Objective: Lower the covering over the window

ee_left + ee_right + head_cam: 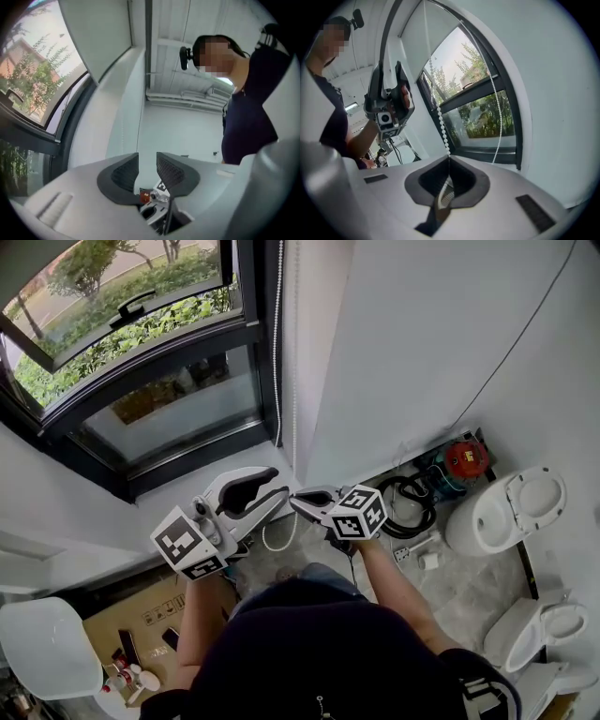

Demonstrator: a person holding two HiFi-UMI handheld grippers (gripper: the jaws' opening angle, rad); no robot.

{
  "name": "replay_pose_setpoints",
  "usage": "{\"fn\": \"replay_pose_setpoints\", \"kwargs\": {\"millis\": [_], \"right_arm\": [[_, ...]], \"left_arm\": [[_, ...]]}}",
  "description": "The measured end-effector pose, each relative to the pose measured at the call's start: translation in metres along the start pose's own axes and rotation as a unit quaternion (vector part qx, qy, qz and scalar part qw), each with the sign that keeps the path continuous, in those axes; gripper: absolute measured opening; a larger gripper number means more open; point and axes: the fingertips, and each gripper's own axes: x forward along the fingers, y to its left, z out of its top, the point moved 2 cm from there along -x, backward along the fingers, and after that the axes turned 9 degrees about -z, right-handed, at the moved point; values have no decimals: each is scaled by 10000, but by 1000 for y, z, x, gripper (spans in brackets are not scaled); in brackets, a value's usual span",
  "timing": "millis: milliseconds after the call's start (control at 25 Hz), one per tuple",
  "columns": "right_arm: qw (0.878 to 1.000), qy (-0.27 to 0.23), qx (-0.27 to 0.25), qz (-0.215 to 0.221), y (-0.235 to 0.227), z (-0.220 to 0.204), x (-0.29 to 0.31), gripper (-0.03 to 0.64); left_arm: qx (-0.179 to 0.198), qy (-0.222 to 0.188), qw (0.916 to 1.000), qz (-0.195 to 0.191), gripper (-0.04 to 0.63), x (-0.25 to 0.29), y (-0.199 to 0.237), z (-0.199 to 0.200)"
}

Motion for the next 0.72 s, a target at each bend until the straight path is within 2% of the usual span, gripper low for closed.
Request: {"fn": "replay_pose_setpoints", "kwargs": {"millis": [40,120,320,560,720], "right_arm": [[10000,-2,-2,0,1,-1,0,14],[10000,-12,-7,4,3,-2,-2,14],[10000,-15,-29,33,7,-3,-3,14],[9999,-62,-79,93,13,-4,-4,14],[9997,-69,-163,153,19,-5,-4,14]], "left_arm": [[-42,-143,9999,77,124,-3,3,6],[-55,-179,9996,233,124,-6,8,8],[-77,277,9988,386,124,-1,17,-3],[-689,754,9945,211,124,20,33,-31],[-800,1089,9907,176,106,32,40,-48]]}}
